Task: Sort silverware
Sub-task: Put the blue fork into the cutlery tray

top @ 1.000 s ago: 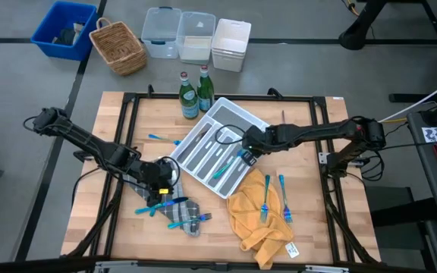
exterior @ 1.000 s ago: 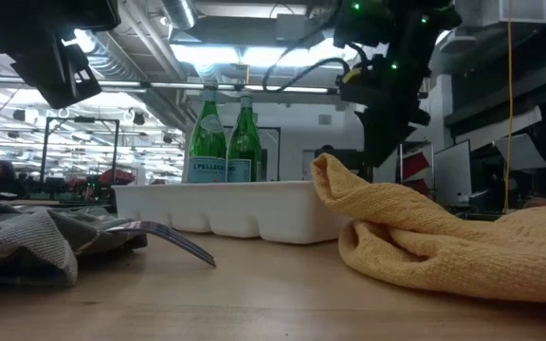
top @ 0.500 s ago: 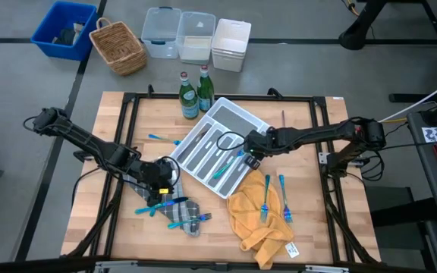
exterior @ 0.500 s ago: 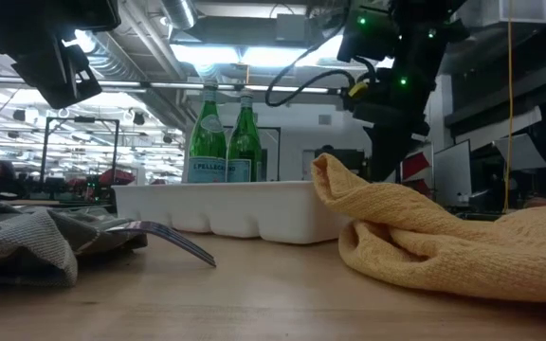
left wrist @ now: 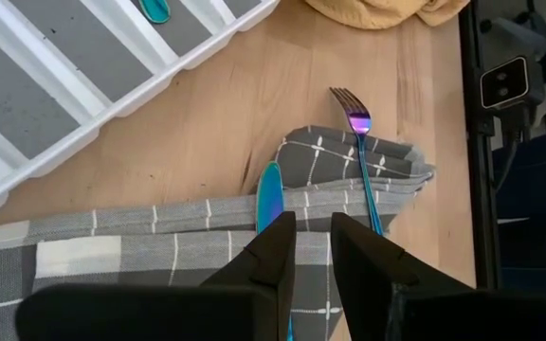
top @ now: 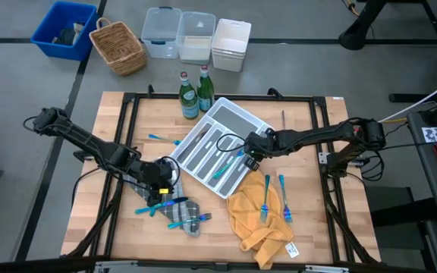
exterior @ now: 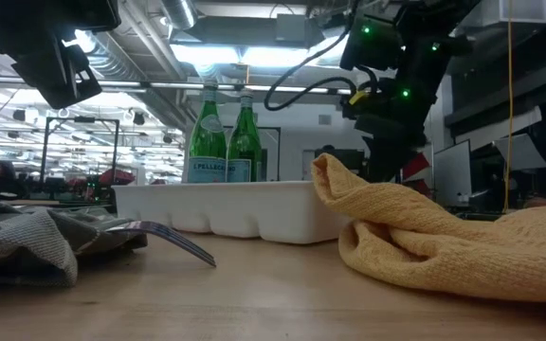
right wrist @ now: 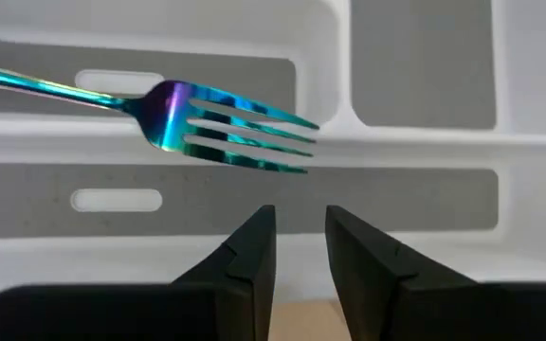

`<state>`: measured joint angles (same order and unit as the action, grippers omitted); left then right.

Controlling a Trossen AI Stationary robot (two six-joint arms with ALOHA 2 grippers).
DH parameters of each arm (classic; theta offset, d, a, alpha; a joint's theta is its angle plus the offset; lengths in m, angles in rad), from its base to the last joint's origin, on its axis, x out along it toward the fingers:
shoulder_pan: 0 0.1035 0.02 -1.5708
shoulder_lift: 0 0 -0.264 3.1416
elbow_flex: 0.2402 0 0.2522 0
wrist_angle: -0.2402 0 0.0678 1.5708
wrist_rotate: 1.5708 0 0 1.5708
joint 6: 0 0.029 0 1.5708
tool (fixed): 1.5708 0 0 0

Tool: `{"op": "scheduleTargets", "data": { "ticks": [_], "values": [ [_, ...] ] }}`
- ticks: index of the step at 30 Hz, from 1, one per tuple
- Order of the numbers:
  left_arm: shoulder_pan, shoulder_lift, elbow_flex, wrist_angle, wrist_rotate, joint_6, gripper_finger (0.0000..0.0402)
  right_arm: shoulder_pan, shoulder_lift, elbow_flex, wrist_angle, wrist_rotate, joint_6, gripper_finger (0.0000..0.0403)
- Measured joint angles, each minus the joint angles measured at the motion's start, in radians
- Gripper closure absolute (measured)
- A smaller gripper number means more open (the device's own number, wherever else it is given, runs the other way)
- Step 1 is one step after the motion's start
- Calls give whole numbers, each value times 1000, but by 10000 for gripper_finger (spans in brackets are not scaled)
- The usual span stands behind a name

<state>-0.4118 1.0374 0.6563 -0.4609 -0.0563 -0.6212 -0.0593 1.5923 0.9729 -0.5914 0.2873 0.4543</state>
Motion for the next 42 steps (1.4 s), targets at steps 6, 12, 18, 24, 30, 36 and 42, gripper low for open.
{"op": "scheduleTargets", "data": {
  "ticks": [6,12,18,24,30,36,42],
  "values": [
    [0,0,0,0,0,0,341,1,0,-20,42,21,-45,304],
    [0,0,0,0,-18,-7,341,1,0,-20,66,34,-52,304],
    [0,0,0,0,-18,-10,341,1,0,-20,70,34,-97,304],
    [0,0,0,0,-18,-15,341,1,0,-20,79,24,-187,304],
    [0,0,0,0,-18,-30,341,1,1,-20,94,-12,-276,304],
    [0,0,0,0,-18,-27,341,1,1,-20,137,-13,-316,304],
    [0,0,0,1,-18,-27,341,1,33,-19,132,-38,-398,304]
  ]
}}
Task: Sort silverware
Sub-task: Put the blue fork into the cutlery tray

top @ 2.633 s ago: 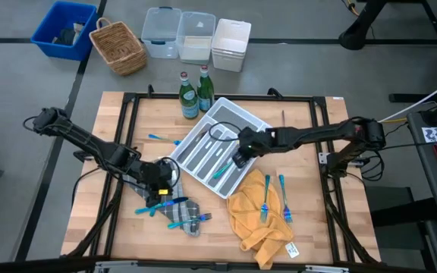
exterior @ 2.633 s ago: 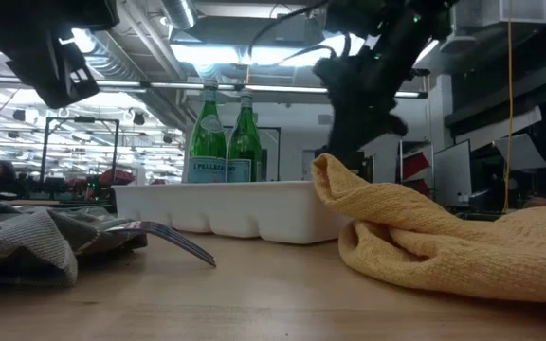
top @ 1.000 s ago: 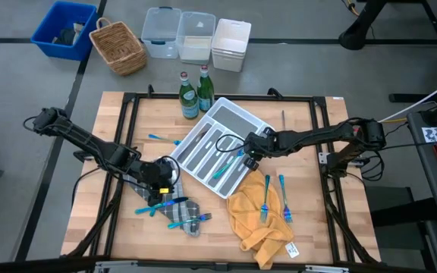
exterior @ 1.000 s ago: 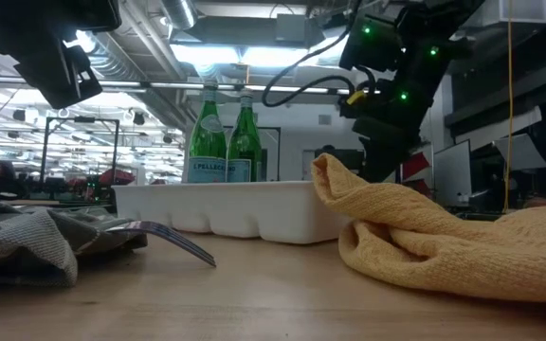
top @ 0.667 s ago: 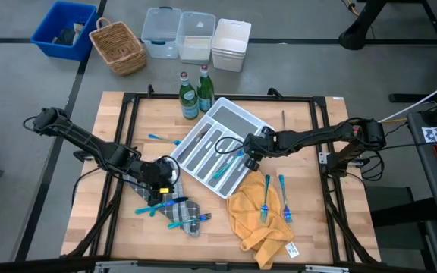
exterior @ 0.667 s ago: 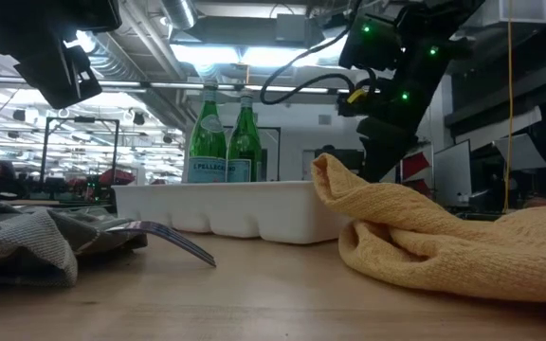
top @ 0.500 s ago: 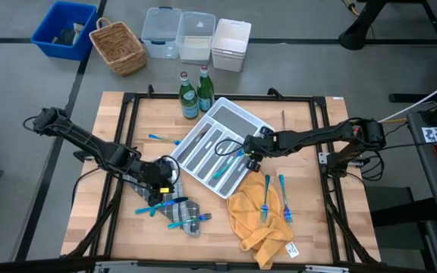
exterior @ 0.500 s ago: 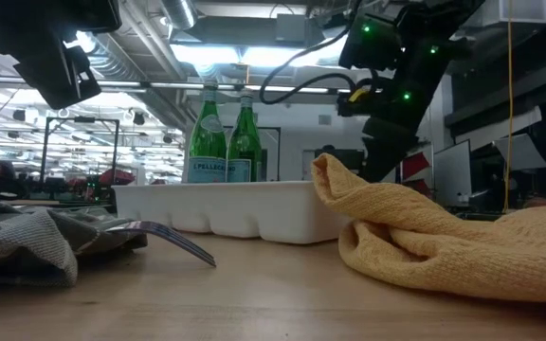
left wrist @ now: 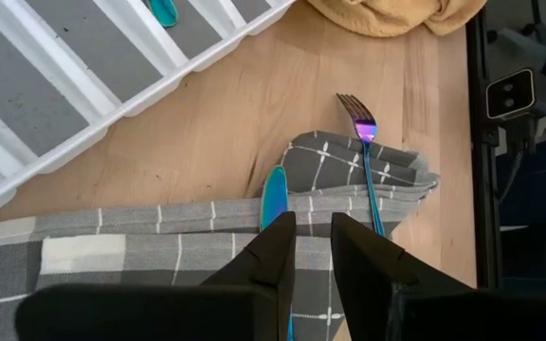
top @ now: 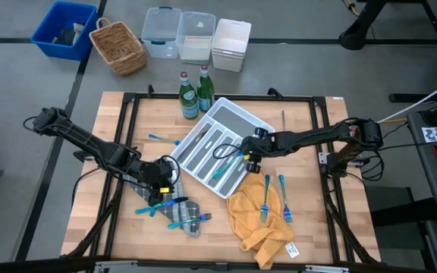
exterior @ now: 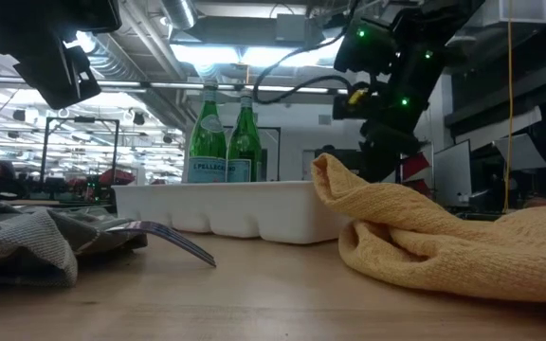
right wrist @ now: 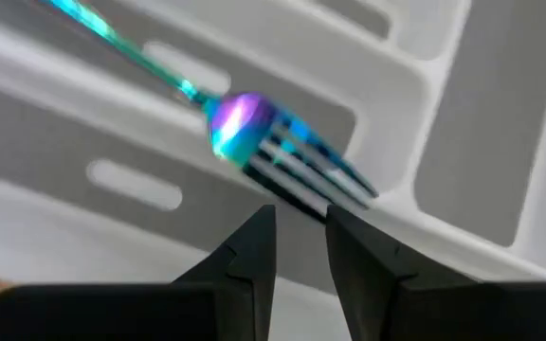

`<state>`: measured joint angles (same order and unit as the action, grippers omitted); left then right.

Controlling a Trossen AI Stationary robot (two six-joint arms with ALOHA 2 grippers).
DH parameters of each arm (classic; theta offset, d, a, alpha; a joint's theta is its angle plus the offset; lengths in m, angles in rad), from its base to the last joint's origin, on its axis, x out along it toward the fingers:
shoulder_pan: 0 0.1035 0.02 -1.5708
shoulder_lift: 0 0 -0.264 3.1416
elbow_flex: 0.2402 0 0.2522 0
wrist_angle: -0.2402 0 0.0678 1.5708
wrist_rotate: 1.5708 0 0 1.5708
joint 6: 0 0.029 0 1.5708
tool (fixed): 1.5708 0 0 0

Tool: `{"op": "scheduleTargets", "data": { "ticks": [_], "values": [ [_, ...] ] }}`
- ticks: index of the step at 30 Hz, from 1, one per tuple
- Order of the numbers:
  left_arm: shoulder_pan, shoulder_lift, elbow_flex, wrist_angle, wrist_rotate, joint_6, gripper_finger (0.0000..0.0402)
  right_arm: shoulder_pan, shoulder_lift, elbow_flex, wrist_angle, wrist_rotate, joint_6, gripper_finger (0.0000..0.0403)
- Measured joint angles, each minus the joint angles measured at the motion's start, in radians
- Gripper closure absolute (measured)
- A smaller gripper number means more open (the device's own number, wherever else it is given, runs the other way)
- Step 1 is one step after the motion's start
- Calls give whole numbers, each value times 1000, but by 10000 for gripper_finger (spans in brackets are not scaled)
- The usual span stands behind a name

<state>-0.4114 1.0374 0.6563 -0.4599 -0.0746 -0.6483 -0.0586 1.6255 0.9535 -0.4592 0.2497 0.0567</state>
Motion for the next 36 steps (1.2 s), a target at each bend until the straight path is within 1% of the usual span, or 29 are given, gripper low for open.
{"op": "scheduleTargets", "data": {
  "ticks": [7,11,14,27,29,32,36],
  "values": [
    [0,-1,0,-1,0,0,341,0,29,0,3,30,-17,304],
    [0,-1,0,-1,0,-2,341,0,31,0,47,41,-10,304],
    [0,-1,0,-1,0,-2,341,0,31,2,79,71,-9,304],
    [0,-1,0,0,-16,-6,341,0,31,40,88,72,-39,304],
    [0,-1,0,-1,-19,-6,341,0,31,40,90,66,-39,304],
    [0,-1,0,-1,-19,-6,341,0,30,44,97,16,-43,304],
    [0,-1,0,-1,-19,-6,341,0,28,81,99,-25,-88,304]
  ]
}}
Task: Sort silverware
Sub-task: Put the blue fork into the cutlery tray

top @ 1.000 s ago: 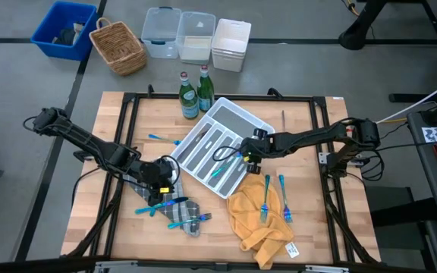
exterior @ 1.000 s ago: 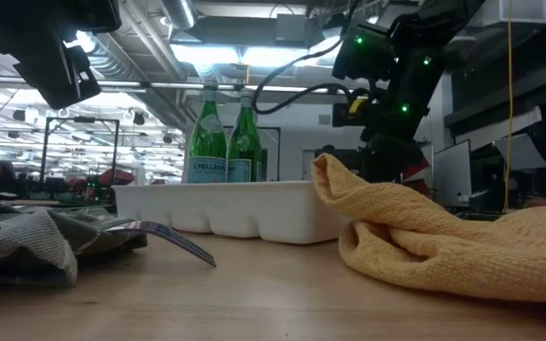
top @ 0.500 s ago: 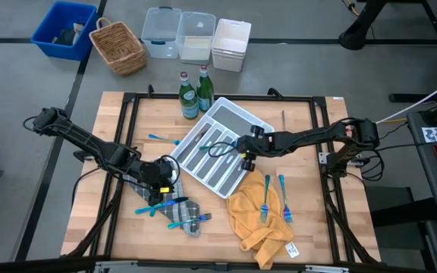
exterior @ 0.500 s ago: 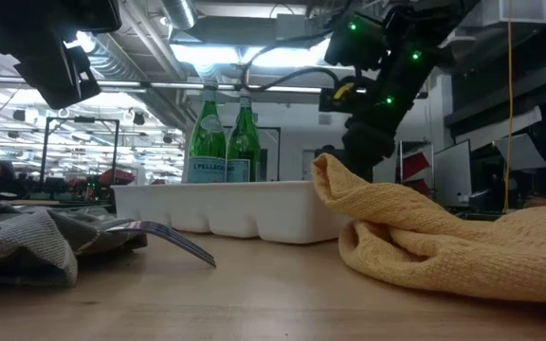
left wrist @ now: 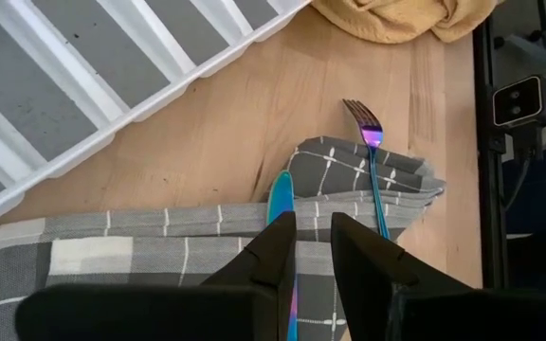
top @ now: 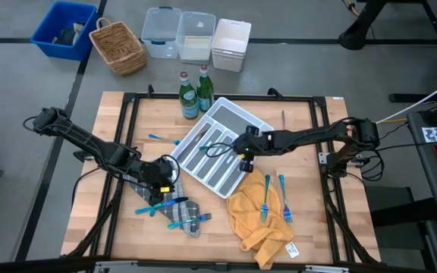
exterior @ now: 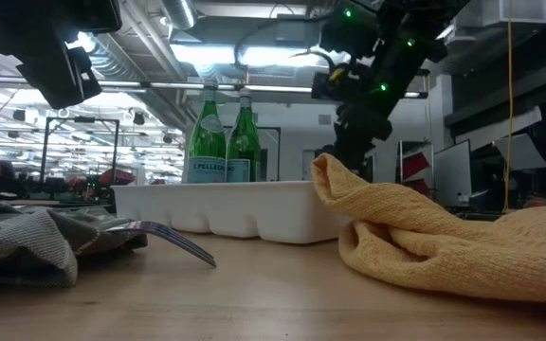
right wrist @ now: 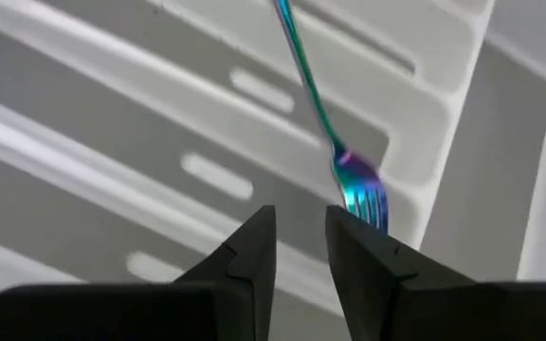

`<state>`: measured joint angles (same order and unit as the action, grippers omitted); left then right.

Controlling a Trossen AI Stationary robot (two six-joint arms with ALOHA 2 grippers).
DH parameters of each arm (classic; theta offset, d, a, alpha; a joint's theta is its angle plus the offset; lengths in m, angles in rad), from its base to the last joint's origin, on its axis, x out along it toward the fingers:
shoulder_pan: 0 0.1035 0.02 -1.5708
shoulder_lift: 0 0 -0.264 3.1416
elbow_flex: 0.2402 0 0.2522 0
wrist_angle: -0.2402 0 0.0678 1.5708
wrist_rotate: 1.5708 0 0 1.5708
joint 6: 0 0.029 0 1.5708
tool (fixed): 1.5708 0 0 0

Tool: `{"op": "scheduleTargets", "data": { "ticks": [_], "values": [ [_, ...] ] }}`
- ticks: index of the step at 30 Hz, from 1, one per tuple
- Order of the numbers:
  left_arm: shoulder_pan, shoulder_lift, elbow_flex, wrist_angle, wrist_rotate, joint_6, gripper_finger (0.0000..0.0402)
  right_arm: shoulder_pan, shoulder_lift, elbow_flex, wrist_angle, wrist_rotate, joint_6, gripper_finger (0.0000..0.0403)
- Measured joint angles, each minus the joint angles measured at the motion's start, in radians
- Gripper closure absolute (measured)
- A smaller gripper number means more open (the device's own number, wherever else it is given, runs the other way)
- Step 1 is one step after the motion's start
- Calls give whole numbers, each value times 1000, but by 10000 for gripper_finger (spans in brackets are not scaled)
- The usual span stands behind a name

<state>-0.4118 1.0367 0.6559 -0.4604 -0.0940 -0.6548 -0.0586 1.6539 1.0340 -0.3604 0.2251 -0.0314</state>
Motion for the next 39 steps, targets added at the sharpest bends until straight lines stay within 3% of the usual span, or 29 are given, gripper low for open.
{"op": "scheduleTargets", "data": {
  "ticks": [9,25,39],
  "values": [
    [0,1,0,0,-7,0,341,-2,10,37,-13,37,-98,304],
    [0,1,0,1,-18,-7,341,-1,55,38,-38,45,-79,304],
    [0,1,0,0,-22,-12,341,-1,70,114,-163,81,-79,304]
  ]
}}
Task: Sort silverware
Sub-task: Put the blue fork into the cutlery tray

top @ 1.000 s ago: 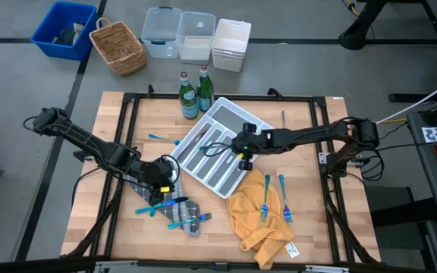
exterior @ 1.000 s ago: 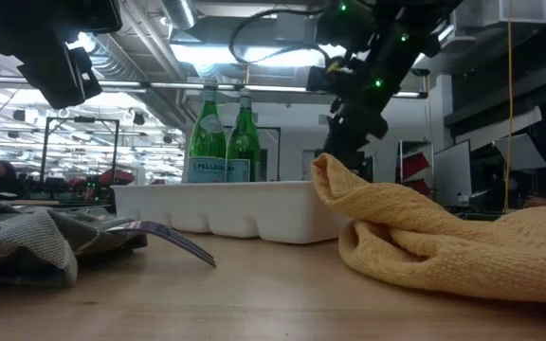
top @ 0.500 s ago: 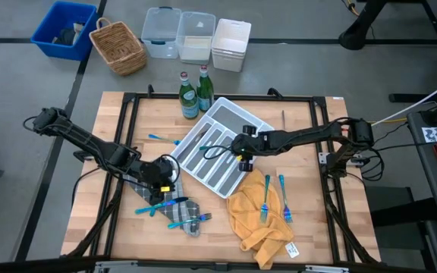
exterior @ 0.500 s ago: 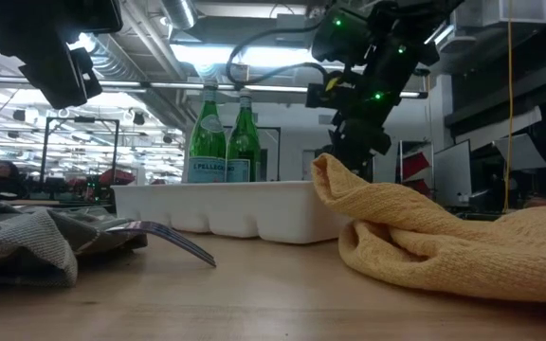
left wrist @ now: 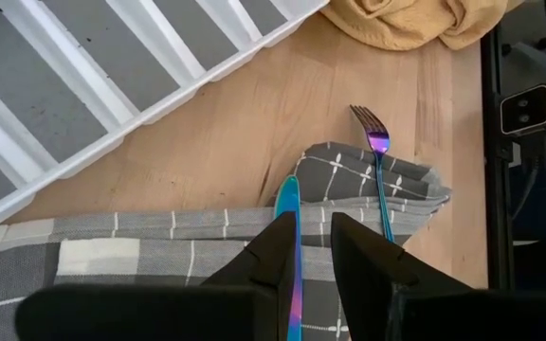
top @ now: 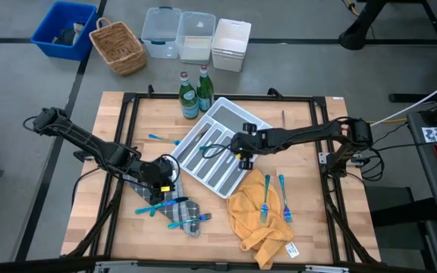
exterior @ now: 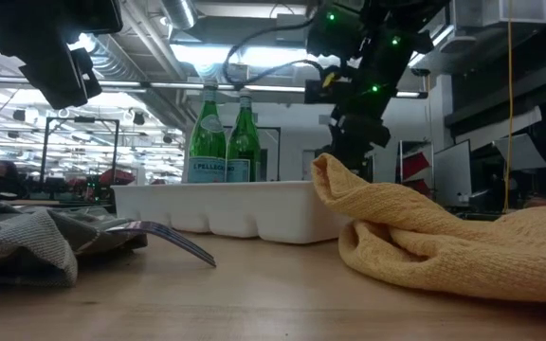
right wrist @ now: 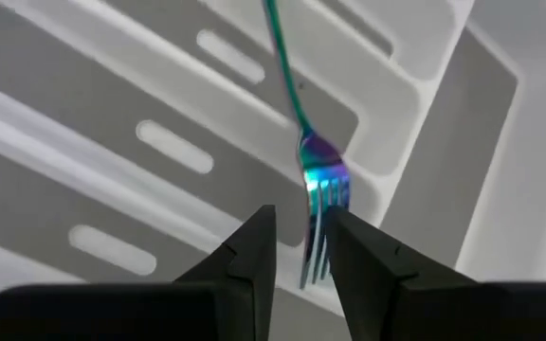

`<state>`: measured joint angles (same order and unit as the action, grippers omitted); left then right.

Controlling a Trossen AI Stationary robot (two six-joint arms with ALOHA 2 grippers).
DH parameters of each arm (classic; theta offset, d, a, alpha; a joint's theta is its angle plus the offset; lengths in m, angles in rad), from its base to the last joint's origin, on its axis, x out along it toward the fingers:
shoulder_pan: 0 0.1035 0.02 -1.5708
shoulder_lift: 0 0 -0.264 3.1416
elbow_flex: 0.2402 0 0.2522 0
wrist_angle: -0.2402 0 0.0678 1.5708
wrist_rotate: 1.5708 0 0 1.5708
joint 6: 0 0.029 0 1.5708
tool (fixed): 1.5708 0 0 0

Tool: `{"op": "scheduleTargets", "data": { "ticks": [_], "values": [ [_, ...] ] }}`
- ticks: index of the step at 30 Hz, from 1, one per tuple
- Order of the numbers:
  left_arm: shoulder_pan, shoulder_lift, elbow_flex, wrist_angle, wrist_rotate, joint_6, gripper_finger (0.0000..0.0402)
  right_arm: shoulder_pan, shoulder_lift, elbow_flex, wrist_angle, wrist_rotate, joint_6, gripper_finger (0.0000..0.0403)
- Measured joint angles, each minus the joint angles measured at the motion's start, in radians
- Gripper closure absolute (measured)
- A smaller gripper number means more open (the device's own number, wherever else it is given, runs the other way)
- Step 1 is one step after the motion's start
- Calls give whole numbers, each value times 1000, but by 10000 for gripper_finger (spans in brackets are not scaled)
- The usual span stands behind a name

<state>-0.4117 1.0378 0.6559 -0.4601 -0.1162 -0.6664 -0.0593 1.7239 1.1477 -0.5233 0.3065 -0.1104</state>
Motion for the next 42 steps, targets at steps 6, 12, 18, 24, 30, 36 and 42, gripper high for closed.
{"op": "scheduleTargets", "data": {
  "ticks": [6,12,18,24,30,36,42],
  "values": [
    [0,0,0,-1,0,0,341,1,27,0,-11,62,-1,303],
    [0,0,0,0,0,1,341,0,27,0,-6,132,-1,303],
    [0,0,0,0,0,0,341,0,27,0,-6,94,0,303],
    [0,0,0,0,0,0,341,0,27,0,-6,94,0,303],
    [0,0,0,0,0,0,341,0,27,0,8,35,1,303],
    [0,0,0,0,0,0,341,0,27,0,49,22,-21,303],
    [0,0,0,0,0,0,341,0,32,0,137,-5,-135,303]
  ]
}}
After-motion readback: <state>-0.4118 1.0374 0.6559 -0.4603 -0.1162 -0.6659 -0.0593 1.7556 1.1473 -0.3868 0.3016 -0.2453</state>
